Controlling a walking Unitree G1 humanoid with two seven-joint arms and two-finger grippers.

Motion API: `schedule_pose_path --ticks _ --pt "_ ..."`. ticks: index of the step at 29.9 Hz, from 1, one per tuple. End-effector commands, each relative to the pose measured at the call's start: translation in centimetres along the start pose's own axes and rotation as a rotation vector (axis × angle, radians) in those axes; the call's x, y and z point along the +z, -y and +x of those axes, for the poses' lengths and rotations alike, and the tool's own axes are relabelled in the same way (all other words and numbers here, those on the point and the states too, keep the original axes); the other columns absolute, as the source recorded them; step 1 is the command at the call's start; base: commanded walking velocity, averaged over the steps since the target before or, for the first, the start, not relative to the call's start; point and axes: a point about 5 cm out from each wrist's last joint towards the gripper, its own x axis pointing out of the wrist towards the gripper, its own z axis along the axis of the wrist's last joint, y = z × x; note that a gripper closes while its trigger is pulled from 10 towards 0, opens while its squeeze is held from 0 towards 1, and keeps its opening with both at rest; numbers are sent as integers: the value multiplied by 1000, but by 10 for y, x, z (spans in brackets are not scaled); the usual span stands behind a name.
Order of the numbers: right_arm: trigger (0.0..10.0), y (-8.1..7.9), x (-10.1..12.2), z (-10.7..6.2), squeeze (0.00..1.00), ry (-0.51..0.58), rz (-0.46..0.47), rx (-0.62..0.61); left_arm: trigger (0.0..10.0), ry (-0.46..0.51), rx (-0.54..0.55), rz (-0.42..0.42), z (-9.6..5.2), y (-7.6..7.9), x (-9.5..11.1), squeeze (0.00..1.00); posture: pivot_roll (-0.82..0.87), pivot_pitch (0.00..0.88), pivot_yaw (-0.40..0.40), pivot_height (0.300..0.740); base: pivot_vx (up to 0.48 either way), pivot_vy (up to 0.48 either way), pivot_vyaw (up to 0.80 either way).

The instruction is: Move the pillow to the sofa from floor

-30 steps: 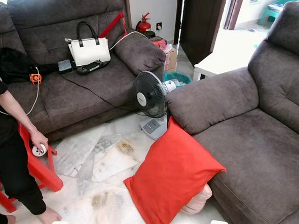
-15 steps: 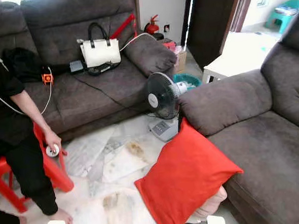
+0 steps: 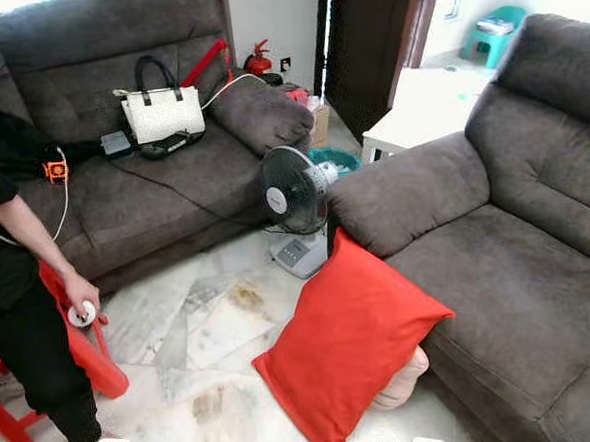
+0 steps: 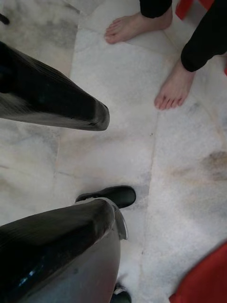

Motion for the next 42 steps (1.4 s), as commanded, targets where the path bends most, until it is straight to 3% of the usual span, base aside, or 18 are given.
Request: schedule_pose_path --ticks 1,37,42 --pt "10000 3 4 0 0 13 2 -8 10000 -3 -8 13 0 3 0 0 64 0 -18 740 0 0 0" --pt "10000 3 5 1 0 14 -1 -7 10000 -3 -12 29 0 3 1 0 65 0 -16 740 0 -370 0" --pt "10000 3 5 0 0 14 0 -7 10000 -2 -4 18 0 3 0 0 66 0 -16 740 0 0 0"
